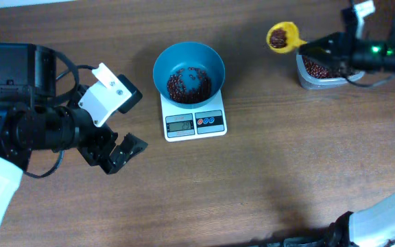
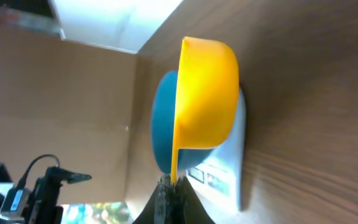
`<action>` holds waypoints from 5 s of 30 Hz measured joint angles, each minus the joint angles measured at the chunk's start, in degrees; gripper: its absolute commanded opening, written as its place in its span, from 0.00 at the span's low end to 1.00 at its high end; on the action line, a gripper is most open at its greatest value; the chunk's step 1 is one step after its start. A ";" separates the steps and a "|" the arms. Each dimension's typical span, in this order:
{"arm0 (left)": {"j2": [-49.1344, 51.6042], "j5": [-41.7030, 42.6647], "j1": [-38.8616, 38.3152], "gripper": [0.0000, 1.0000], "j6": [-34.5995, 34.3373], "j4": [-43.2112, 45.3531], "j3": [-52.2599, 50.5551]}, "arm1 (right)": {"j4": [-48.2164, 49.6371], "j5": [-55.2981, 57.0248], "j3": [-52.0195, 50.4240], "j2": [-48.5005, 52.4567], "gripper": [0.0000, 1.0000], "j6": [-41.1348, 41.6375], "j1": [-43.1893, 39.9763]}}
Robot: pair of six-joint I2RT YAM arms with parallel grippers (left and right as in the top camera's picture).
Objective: Scoop item into bowl and weigh 50g on scale
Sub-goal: 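Carry the filled scoop left over the teal bowl, then tilt the scoop to pour the beans into the bowl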
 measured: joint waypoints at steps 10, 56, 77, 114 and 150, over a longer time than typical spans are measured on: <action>0.00 0.00 0.00 0.99 0.00 0.02 0.00 | 16.00 -2.45 -0.04 0.04 0.04 6.36 15.15; 0.00 0.00 0.00 0.99 0.00 0.02 0.00 | 7.58 22.36 0.26 -5.86 0.04 -11.04 26.67; 0.00 0.00 0.00 0.99 0.00 0.02 0.00 | 0.20 34.01 4.22 -9.64 0.04 -15.28 31.04; 0.00 0.00 0.00 0.99 0.00 0.04 0.00 | -4.83 46.21 8.57 -9.62 0.04 -11.82 36.72; 0.00 0.00 0.00 0.99 0.00 0.04 0.00 | -10.01 45.94 12.22 -7.67 0.04 -11.80 38.12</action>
